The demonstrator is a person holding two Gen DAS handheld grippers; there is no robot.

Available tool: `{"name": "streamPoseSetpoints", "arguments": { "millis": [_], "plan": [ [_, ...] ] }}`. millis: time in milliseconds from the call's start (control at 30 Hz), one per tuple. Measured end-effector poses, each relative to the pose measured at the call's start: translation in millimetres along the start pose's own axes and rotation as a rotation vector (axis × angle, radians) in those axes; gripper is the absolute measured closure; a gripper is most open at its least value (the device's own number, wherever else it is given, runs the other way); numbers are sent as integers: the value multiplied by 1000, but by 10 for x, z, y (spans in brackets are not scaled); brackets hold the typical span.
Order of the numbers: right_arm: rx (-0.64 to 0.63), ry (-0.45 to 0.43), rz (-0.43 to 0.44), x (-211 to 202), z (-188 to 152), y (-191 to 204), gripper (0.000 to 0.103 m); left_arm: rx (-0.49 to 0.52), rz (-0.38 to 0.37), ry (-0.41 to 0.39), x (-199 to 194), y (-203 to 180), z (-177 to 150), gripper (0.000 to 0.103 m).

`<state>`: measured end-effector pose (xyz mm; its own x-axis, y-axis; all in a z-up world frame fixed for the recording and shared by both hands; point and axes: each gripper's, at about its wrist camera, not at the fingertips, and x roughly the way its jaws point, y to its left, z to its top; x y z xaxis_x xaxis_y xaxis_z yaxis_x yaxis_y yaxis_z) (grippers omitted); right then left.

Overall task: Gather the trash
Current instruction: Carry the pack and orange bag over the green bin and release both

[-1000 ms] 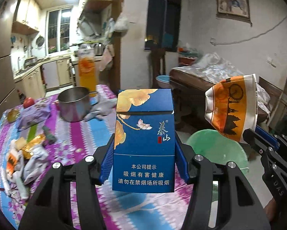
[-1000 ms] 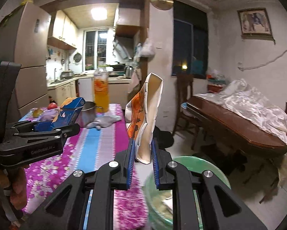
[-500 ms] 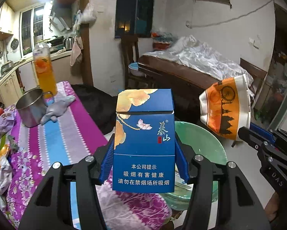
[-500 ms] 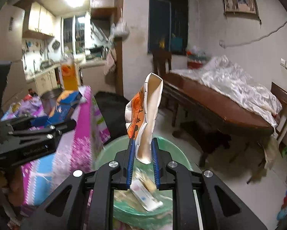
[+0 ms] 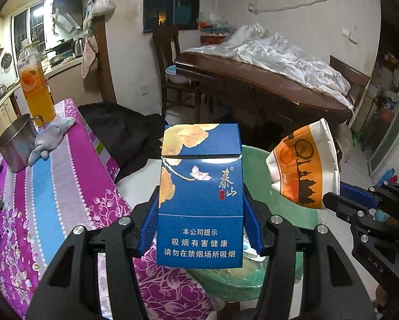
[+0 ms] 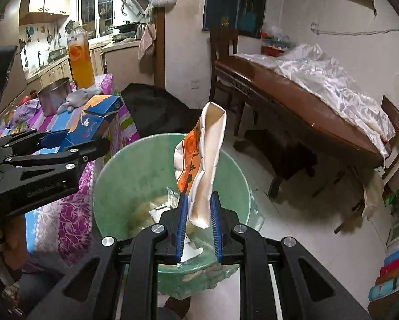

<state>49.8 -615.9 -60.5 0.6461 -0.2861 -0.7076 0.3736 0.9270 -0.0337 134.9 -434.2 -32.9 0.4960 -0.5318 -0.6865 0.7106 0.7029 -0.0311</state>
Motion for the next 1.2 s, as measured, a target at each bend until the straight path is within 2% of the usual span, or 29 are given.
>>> {"name": "streamPoseSetpoints", "arguments": {
  "millis": [533,700,800,1200],
  "plan": [
    [28,39,21,119,-55,14,84,22,13,54,152,-91,-57,50],
    [61,98,74,260,-14,-47,84,33,36,71,186,-108,-73,50],
    [47,124,75,303,39,-52,84,41,47,86,210,-122,-60,50],
    [31,129,75,336,90,-41,84,50,41,96,228,-157,-50,49]
  ]
}}
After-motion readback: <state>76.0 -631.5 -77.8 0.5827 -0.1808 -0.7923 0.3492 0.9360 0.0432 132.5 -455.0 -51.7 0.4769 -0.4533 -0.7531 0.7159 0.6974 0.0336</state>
